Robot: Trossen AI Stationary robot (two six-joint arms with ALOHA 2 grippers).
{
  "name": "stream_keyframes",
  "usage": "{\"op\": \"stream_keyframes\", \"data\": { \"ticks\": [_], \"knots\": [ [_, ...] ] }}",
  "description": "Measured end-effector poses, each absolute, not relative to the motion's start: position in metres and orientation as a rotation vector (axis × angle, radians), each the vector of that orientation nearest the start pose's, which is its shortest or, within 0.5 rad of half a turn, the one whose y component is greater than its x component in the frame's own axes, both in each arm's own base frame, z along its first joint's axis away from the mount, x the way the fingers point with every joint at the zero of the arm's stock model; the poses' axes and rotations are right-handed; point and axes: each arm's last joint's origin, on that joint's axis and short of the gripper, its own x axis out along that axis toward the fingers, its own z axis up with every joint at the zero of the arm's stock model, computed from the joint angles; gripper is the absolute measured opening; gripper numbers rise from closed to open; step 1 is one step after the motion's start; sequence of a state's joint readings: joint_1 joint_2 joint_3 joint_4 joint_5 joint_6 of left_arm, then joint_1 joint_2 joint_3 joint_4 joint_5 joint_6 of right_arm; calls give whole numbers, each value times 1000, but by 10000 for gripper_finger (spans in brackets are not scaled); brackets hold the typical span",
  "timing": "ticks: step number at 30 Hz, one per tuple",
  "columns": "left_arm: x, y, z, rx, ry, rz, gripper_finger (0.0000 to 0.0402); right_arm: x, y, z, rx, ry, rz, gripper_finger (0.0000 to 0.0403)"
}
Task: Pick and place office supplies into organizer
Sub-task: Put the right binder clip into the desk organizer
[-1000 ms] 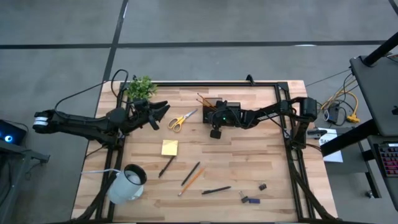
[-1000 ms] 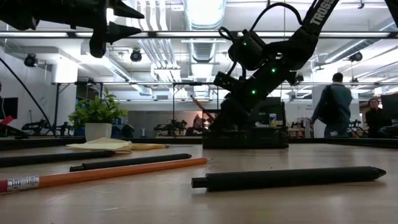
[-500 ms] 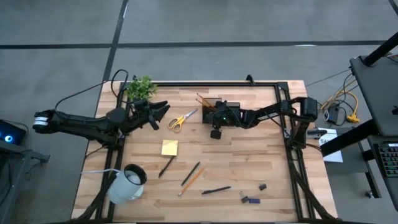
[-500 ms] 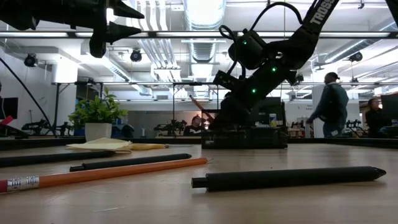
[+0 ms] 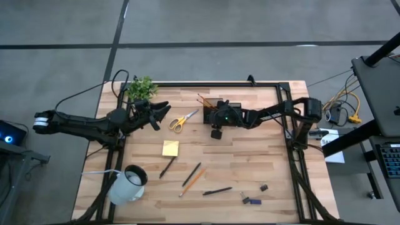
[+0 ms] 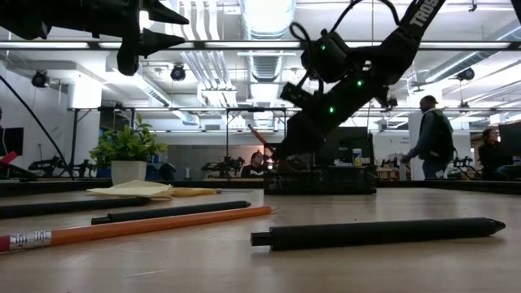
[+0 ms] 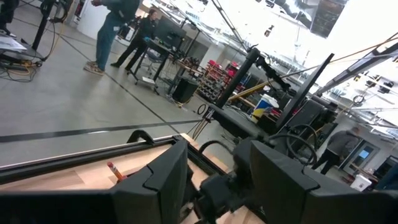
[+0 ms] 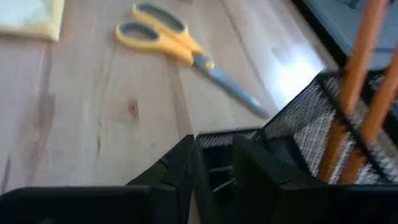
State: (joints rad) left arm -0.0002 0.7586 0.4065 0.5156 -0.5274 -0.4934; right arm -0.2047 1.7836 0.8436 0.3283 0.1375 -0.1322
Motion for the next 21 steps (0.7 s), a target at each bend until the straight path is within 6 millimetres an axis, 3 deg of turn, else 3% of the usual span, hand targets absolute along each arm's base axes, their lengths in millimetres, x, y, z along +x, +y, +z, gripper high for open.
{"op": "stream_keyframes", "data": {
  "ticks": [6, 11, 21],
  "knots": [
    [171, 15, 272, -524, -286, 476, 157, 335, -74, 168, -104, 568, -299, 109],
    [171, 15, 272, -524, -286, 476, 157, 330, -70, 192, 17, 477, -320, 106],
    [171, 15, 272, -523, -286, 477, 157, 309, -50, 226, 103, 471, -250, 98]
  ]
}}
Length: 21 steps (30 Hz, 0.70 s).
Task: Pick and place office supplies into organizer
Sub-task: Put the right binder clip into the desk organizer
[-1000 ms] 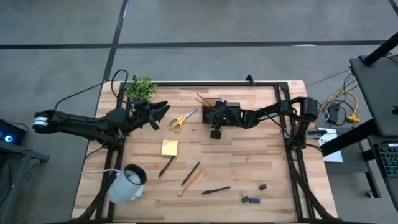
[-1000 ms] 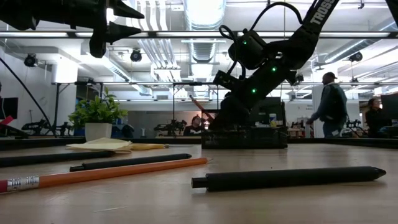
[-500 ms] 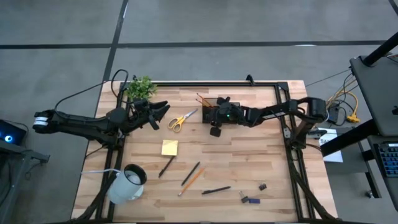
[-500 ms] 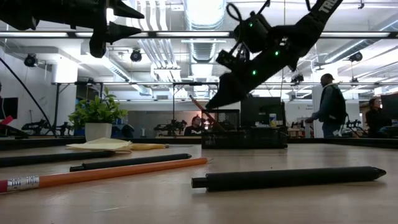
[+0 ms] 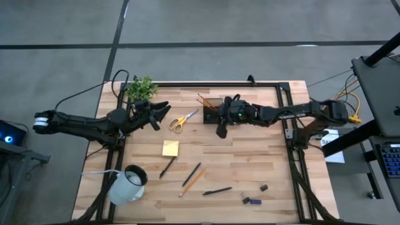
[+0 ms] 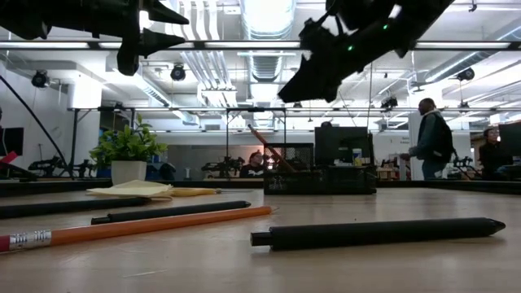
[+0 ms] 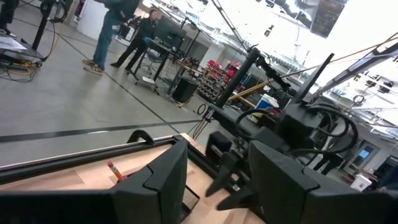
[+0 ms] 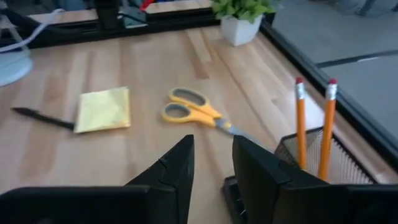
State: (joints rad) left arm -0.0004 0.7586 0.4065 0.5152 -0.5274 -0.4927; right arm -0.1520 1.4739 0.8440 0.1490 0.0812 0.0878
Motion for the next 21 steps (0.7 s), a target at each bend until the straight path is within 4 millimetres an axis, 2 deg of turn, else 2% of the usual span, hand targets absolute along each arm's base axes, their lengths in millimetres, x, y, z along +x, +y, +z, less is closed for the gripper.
{"op": "stream_keyframes", "data": {
  "ticks": [5, 21],
  "knots": [
    [171, 14, 272, -524, -286, 476, 157, 299, -38, 235, 160, 508, -228, 101],
    [170, 14, 272, -523, -287, 476, 157, 293, 0, 230, 306, 599, -162, 113]
  ]
}}
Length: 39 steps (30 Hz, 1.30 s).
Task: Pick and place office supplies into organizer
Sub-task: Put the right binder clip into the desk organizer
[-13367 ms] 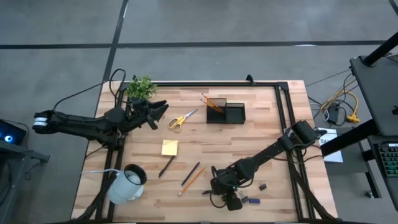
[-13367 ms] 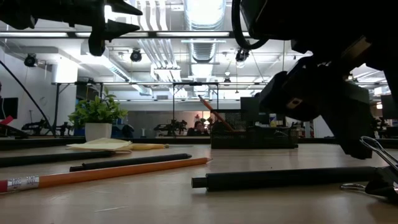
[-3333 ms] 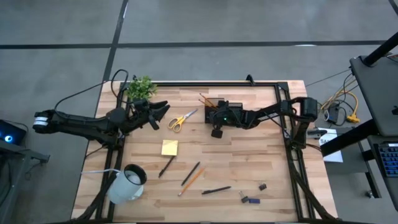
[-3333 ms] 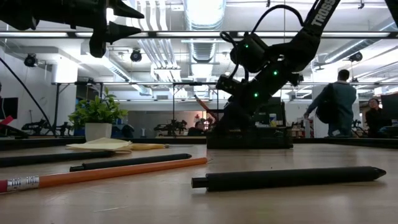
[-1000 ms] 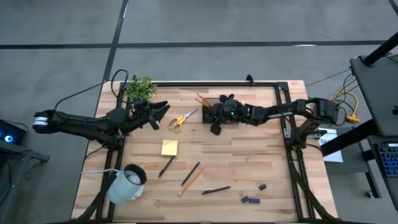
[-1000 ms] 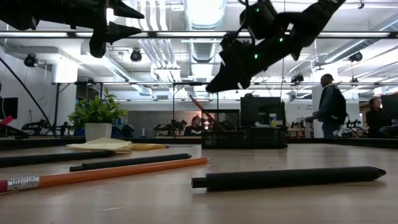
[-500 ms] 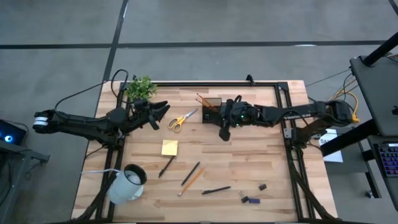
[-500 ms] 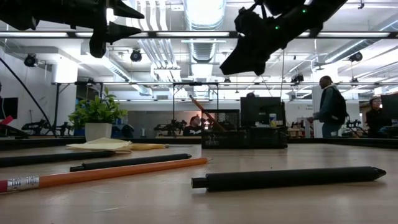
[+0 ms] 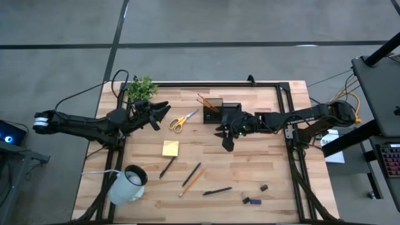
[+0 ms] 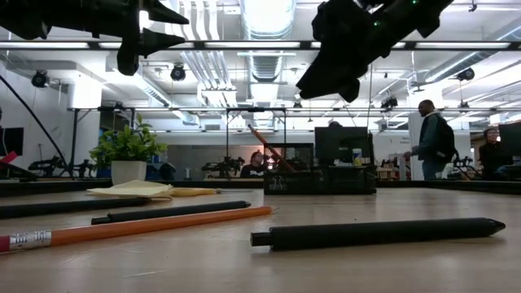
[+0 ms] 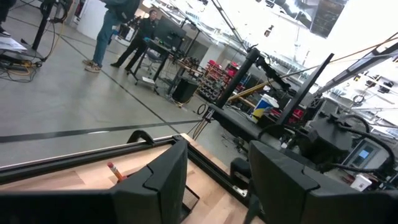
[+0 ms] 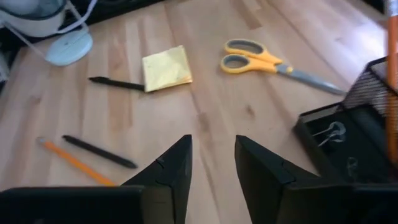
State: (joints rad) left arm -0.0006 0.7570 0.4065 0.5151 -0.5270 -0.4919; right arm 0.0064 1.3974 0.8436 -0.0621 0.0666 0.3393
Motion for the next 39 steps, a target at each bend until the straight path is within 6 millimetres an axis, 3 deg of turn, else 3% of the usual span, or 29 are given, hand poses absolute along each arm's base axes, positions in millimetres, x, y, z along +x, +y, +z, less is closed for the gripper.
{"op": "stream_keyframes", "data": {
  "ticks": [19, 39],
  "knots": [
    [170, 14, 272, -523, -287, 475, 157, 255, 67, 238, 482, 784, -64, 119],
    [172, 14, 271, -520, -279, 477, 157, 223, 119, 233, 711, 975, -52, 119]
  ]
}}
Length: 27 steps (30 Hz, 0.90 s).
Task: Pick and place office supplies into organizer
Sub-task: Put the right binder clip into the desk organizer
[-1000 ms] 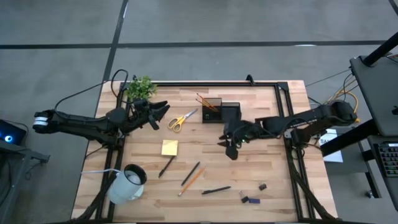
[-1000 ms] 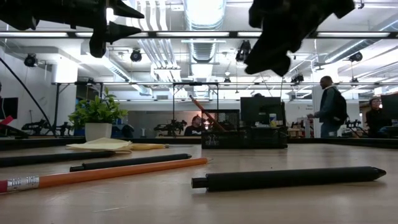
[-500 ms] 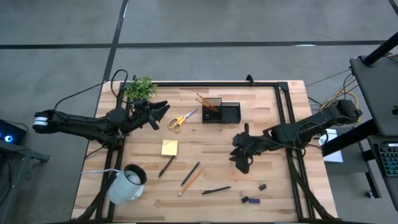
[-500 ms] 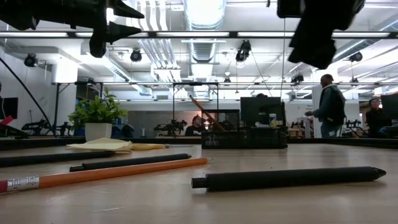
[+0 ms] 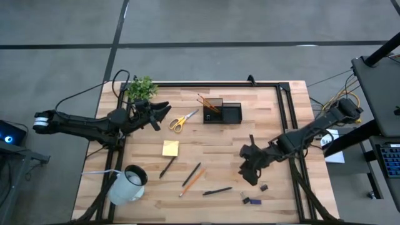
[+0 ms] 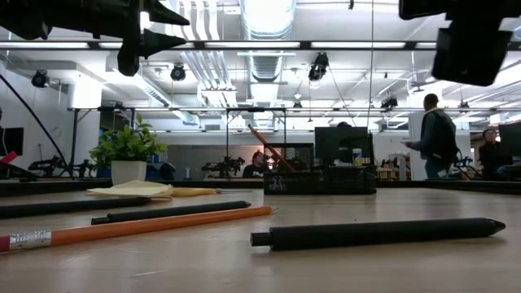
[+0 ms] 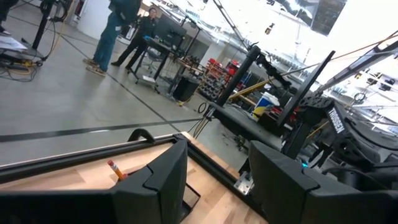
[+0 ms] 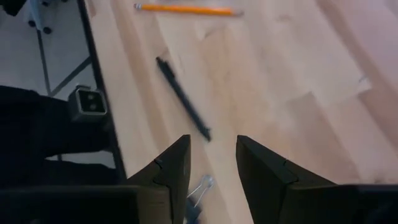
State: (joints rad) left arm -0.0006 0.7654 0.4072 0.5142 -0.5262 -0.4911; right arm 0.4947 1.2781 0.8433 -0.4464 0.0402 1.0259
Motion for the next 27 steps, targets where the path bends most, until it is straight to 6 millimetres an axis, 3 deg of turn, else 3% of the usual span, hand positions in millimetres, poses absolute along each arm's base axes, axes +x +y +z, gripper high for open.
{"op": "stream_keyframes", "data": {
  "ticks": [14, 27],
  "knots": [
    [172, 14, 271, -520, -278, 478, 157, 204, 141, 229, 719, 1173, 102, 118],
    [172, 14, 271, -519, -276, 478, 157, 186, 144, 220, 548, 1353, 184, 118]
  ]
}}
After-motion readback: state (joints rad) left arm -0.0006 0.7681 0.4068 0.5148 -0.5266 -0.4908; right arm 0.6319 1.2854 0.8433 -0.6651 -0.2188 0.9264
